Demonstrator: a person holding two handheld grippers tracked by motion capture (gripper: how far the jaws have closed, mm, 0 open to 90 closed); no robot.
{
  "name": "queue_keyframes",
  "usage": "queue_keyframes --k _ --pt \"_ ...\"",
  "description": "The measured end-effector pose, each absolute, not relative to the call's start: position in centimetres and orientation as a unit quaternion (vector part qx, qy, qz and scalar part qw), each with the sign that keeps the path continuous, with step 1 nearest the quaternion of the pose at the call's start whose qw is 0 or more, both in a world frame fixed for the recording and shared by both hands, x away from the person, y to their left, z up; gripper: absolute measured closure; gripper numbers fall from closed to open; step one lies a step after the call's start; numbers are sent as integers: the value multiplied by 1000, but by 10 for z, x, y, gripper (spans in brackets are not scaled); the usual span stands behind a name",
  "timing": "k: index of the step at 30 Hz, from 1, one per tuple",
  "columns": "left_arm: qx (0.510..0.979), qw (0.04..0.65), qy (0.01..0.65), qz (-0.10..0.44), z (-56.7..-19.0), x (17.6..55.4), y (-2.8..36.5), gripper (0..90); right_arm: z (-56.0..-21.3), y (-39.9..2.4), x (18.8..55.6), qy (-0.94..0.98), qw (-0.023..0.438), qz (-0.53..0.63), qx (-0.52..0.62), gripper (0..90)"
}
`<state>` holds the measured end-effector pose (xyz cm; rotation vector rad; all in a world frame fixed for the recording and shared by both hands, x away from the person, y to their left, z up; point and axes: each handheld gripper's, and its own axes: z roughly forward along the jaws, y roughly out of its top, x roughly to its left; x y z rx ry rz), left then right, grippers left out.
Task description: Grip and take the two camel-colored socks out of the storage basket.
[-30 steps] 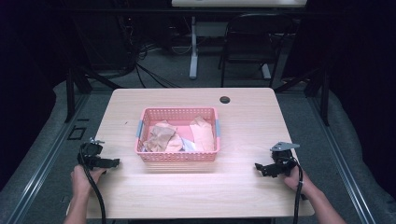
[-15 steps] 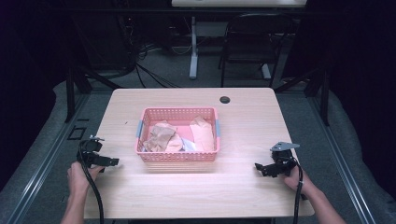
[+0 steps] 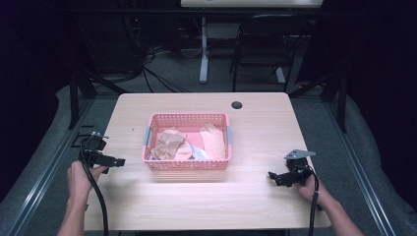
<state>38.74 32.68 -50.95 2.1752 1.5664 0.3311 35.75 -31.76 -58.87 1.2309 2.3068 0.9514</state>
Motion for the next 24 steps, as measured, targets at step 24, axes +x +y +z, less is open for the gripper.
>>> queue_keyframes --k 24 --pt "824 227 503 131 -430 410 285 1 -589 -318 357 816 179 336 435 0"
